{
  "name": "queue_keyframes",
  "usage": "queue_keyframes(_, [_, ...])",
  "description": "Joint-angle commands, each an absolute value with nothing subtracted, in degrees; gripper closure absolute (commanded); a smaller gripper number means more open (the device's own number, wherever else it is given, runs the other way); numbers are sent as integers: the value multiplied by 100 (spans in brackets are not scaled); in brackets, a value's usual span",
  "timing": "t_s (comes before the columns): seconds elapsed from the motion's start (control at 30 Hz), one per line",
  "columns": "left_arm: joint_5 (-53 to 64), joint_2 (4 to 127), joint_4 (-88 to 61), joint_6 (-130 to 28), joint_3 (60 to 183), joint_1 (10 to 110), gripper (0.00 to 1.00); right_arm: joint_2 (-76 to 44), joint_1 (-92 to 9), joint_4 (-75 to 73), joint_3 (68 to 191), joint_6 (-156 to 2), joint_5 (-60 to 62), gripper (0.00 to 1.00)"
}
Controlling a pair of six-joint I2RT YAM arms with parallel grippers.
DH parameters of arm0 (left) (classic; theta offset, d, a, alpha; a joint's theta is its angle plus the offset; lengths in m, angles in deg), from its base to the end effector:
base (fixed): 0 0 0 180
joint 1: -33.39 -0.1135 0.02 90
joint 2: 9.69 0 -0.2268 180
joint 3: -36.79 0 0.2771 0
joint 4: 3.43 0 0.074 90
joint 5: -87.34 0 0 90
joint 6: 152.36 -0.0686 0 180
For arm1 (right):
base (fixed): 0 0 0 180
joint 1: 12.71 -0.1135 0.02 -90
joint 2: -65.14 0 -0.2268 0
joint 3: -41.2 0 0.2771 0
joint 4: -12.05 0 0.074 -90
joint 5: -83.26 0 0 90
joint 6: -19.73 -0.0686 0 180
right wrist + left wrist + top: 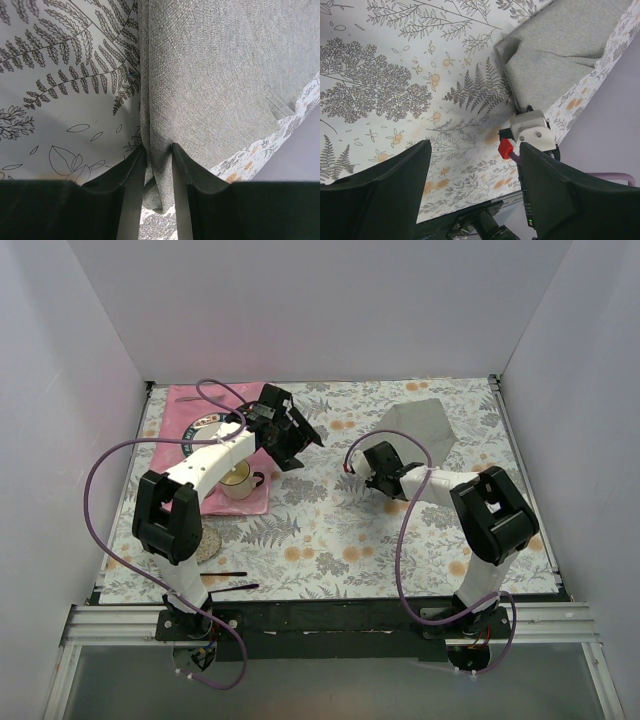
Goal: Fold the napkin, place the utensils inside, and roll it up
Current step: Roll the napkin with the utensil
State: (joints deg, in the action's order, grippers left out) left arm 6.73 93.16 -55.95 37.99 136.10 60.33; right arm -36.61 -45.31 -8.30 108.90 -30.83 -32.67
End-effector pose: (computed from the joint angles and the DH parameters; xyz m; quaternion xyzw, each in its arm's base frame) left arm 0.3748 -0.2030 0.2000 -0.5506 0.7785 -0.2954 0.0590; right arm 0.3319 0.1766 0.0701 -0.4902 0.7908 -0.2310 0.2846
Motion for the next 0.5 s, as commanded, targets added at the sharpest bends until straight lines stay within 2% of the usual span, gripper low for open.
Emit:
queue_keyframes(0.0, [745, 9007, -5514, 3810, 13534, 5993, 30, -3848, -4550, -653, 10749, -3151, -3372, 65])
queue_keyframes(0.13, [806, 9015, -5426, 3810, 13508, 5984, 29, -3979, -4541, -801, 10854, -3143, -3258, 72])
queue_keyframes(0.27, [1035, 8980, -5312, 3704, 13429, 5967, 23, -4077, -4550, -1205, 11144, -3300, -2977, 92])
queue_keyframes(0.37, [1236, 8840, -5031, 3678, 13122, 5914, 18, -4086, -4558, -1538, 11338, -3608, -2714, 98])
queue_keyframes(0.47, [1500, 8699, -4837, 3660, 12832, 5826, 17, -4033, -4620, -1733, 11417, -3898, -2459, 99])
